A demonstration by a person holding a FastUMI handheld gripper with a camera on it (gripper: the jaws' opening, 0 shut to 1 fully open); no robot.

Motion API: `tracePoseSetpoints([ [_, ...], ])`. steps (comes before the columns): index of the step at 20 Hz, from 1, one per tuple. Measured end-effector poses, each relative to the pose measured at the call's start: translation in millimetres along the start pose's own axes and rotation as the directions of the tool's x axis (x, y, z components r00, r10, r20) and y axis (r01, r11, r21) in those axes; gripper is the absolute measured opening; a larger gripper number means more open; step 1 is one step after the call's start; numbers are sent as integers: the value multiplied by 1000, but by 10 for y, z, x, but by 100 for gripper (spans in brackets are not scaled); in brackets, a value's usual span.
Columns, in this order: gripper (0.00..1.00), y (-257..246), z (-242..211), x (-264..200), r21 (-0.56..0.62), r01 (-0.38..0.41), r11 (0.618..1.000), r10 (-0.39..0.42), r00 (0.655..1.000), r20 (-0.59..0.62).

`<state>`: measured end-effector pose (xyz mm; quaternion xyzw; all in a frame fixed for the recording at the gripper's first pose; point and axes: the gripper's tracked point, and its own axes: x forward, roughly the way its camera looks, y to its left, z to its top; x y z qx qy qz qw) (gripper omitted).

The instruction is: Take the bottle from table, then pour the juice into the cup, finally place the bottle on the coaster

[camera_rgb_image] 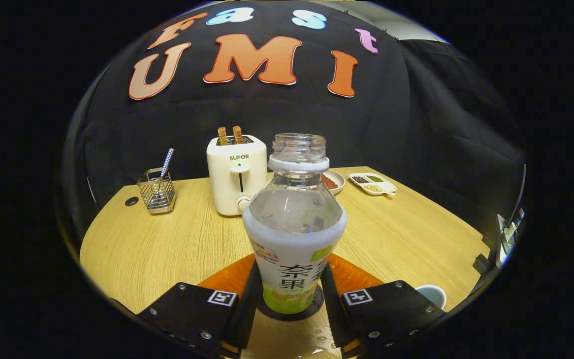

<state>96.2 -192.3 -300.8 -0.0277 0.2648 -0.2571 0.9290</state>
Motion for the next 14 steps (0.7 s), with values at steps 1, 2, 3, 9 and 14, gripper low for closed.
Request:
tracePoseSetpoints([
  [1, 64, 6, 0, 19, 6, -3, 1000, 3, 1000, -2],
  [2, 64, 8, -7, 3, 10, -1, 1000, 1, 1000, -4],
  [3, 64, -7, -6, -2, 13, -1, 1000, 1, 1000, -7],
  [9, 71, -24, 136, -167, 22, -13, 1000, 13, 1000, 21],
  [14, 97, -153, 474, -494, 72, -31, 997, 23, 994, 105],
])
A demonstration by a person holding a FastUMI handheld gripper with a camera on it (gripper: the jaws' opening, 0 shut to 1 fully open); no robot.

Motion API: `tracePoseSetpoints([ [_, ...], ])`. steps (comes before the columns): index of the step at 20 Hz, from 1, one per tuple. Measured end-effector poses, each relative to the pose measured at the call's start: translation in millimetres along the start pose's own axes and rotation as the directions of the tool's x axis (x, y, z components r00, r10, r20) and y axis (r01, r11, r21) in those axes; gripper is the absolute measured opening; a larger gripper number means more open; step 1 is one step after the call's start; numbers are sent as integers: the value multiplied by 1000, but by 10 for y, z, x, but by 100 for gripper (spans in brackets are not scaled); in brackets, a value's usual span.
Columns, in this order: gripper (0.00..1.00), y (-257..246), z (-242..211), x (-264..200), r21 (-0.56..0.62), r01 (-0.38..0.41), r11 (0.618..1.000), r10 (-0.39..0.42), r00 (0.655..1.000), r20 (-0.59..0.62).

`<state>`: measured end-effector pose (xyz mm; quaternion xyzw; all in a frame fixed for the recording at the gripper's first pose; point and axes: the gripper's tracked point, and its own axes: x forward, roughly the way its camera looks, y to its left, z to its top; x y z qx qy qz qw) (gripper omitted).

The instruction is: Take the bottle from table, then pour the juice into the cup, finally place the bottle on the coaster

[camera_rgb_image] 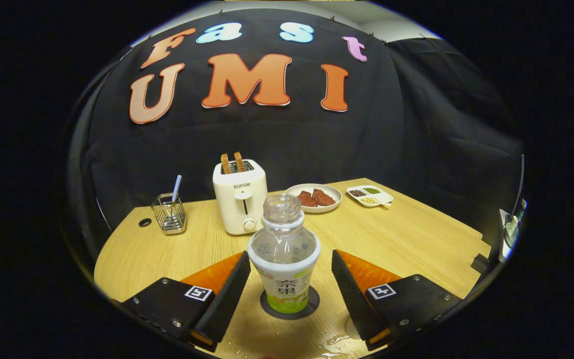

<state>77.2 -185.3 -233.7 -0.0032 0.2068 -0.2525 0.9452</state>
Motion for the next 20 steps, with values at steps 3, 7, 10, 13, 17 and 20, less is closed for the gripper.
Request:
tracePoseSetpoints([
  [3, 97, -121, 316, -288, 17, 4, 1000, -5, 998, 59],
  [7, 97, -31, 727, -782, 17, -38, 999, 35, 991, 127],
  [10, 97, 313, 1046, -1230, 25, -151, 988, 142, 968, 208],
  [13, 97, 695, 1247, -1669, 2, -260, 965, 250, 930, 270],
  [17, 97, 1027, 1321, -2081, -48, -311, 949, 311, 901, 304],
  [20, 97, 1329, 1248, -2279, -78, -377, 923, 382, 871, 310],
])
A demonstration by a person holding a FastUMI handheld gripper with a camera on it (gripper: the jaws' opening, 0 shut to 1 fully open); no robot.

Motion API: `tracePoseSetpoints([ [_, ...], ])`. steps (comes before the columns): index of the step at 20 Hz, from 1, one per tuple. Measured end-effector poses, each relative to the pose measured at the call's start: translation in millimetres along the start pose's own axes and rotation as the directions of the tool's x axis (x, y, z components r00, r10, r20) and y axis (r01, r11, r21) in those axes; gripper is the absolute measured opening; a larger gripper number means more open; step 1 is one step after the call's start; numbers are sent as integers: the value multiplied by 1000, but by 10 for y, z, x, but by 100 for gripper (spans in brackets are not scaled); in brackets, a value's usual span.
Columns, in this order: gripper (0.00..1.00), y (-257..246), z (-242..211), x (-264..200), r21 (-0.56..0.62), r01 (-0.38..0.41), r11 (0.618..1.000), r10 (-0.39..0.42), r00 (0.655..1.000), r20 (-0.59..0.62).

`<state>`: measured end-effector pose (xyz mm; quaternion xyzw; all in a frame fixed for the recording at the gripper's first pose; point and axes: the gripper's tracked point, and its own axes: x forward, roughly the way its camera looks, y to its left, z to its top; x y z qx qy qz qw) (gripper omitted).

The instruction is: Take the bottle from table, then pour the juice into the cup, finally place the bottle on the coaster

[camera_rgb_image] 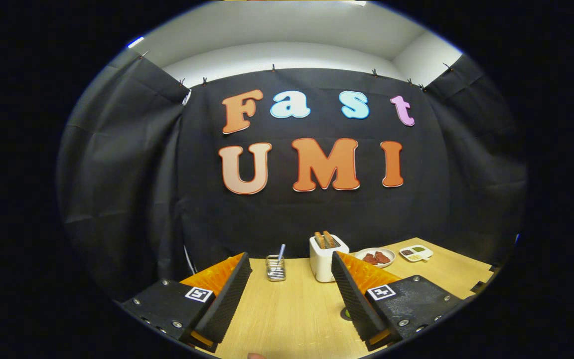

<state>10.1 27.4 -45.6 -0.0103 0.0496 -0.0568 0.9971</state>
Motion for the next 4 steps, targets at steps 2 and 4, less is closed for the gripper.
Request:
tracePoseSetpoints([
  [2, 97, 22, -81, -37, -21, 0, 1000, -1, 1000, -12],
  [4, 97, 14, -139, -57, -44, 13, 999, -14, 1000, -22],
])
